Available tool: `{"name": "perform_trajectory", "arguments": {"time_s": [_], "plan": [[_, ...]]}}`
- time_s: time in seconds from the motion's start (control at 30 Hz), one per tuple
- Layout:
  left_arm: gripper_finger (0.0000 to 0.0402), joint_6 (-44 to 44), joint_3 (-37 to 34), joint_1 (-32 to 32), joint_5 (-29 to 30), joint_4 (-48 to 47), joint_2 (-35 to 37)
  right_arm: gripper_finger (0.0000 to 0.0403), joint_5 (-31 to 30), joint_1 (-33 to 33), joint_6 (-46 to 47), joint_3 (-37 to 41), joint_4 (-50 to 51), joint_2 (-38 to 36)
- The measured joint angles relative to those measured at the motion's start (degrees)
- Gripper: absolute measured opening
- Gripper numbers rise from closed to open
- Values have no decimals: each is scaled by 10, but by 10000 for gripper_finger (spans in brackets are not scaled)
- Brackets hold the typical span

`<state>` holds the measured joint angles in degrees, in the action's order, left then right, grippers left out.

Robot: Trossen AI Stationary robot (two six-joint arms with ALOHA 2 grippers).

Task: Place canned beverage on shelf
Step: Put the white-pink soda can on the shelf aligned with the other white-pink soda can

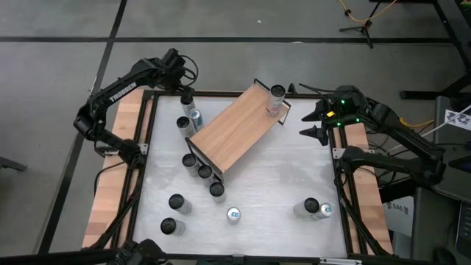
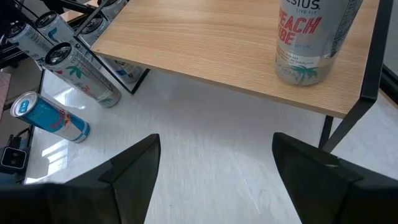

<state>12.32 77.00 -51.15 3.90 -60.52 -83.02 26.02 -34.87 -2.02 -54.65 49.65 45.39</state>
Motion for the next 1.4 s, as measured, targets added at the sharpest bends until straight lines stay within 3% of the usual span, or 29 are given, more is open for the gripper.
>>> {"name": "perform_trajectory", "arguments": {"time_s": [0.5, 1.4], "plan": [[396, 19, -60, 42, -4, 49, 0, 305, 0, 0, 0, 0, 0, 0], [386, 28, -120, 45, 15, 110, 0, 305, 0, 0, 0, 0, 0, 0]]}}
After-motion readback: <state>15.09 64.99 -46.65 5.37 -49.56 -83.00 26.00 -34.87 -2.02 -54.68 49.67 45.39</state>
